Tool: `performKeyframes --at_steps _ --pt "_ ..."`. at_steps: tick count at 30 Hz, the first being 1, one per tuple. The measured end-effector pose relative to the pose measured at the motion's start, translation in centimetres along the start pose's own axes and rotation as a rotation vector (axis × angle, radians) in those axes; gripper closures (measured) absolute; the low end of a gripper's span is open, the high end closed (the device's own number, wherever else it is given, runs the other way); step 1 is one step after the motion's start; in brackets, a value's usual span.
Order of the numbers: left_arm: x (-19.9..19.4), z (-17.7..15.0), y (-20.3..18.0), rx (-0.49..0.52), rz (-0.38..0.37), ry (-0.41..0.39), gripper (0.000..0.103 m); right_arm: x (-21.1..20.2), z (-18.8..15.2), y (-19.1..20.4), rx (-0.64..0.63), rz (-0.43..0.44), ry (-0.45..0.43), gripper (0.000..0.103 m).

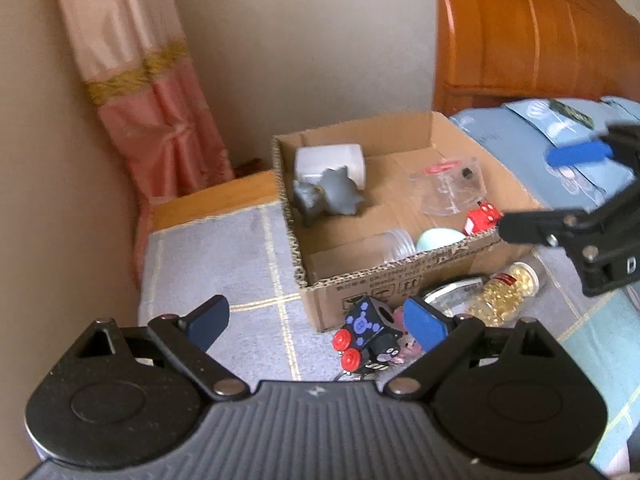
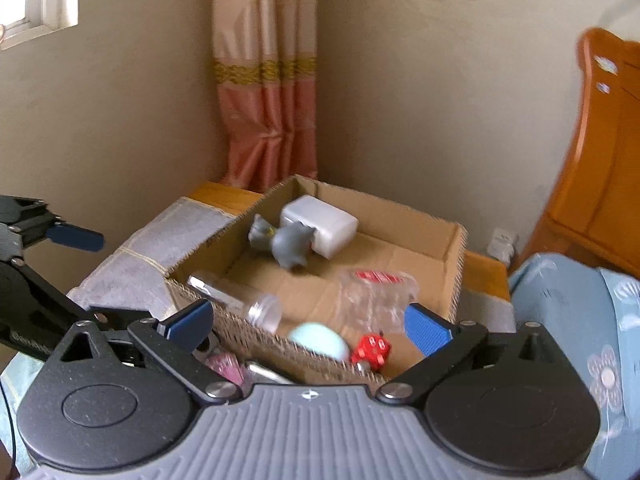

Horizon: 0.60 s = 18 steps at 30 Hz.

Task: Organize rigid objects
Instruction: 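Move the left tool to the silver correction-tape roller while the right tool approaches the capsule jar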

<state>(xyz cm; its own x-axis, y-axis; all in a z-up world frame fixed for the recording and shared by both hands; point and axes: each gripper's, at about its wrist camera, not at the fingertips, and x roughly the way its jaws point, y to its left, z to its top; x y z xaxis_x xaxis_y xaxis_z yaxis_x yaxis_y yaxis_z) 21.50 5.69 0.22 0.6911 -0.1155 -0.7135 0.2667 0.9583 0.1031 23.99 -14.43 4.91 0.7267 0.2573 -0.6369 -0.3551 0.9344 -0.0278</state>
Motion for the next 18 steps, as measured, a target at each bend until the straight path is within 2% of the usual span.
performKeyframes --at_steps 5,10,14,18 --pt "-0.6 -2.3 -0.2 -0.071 -0.018 -0.002 0.005 0.3 -3.8 -0.3 0.081 -0.072 0.017 0.0" --pt "0.6 -4.7 -0.5 -0.132 -0.014 0.058 0.005 1.9 -7.8 -0.9 0.206 -0.06 0.068 0.0" --pt "1.7 -6.1 -0.1 -0.196 -0.017 0.084 0.005 3.0 -10.0 -0.3 0.226 -0.071 0.071 0.0" --pt "2.3 -6.7 -0.1 -0.209 -0.014 0.106 0.005 4.2 -10.9 0.4 0.21 -0.102 0.098 0.0"
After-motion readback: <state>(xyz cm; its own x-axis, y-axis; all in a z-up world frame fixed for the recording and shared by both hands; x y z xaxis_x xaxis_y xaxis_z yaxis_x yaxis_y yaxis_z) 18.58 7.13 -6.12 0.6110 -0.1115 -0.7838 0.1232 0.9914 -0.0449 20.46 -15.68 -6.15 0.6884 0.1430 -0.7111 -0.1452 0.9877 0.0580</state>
